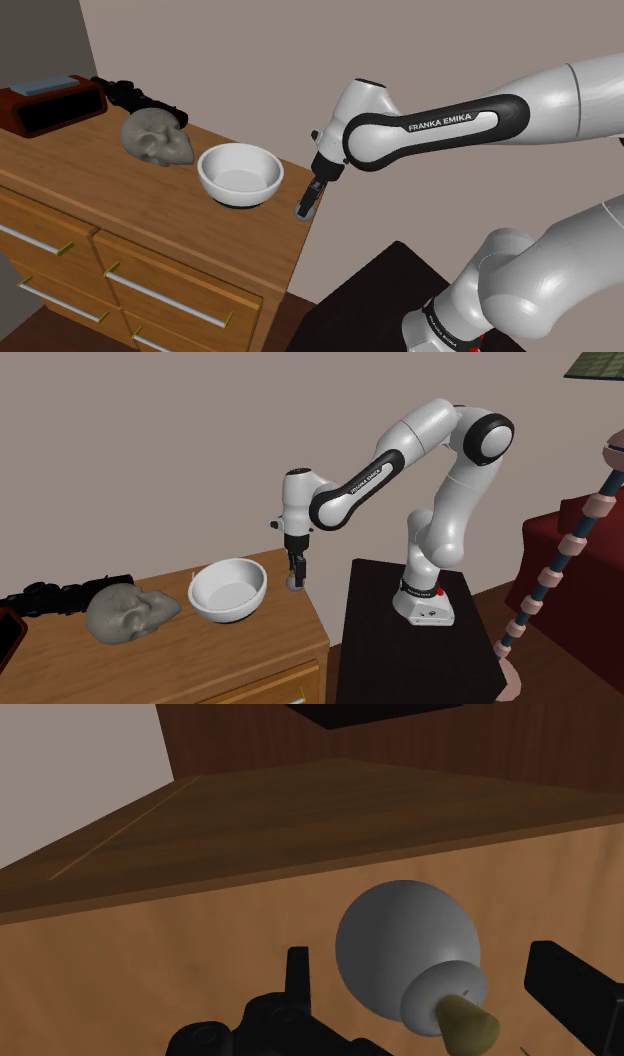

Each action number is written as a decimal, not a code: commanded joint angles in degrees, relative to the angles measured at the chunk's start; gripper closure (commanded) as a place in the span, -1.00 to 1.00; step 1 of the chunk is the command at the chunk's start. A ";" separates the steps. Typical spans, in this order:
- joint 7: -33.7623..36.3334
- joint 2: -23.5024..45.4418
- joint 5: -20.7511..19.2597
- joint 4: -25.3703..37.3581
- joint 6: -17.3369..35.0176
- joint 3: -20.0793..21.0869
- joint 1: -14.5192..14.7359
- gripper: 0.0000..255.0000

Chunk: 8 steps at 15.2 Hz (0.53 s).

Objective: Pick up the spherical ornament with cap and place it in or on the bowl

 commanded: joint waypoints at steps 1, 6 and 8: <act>0.00 0.01 0.00 0.00 0.02 0.00 0.00 -1.00; 0.01 0.01 0.01 -0.01 0.02 0.01 0.01 1.00; 0.02 -0.01 0.01 -0.02 0.01 0.02 0.01 1.00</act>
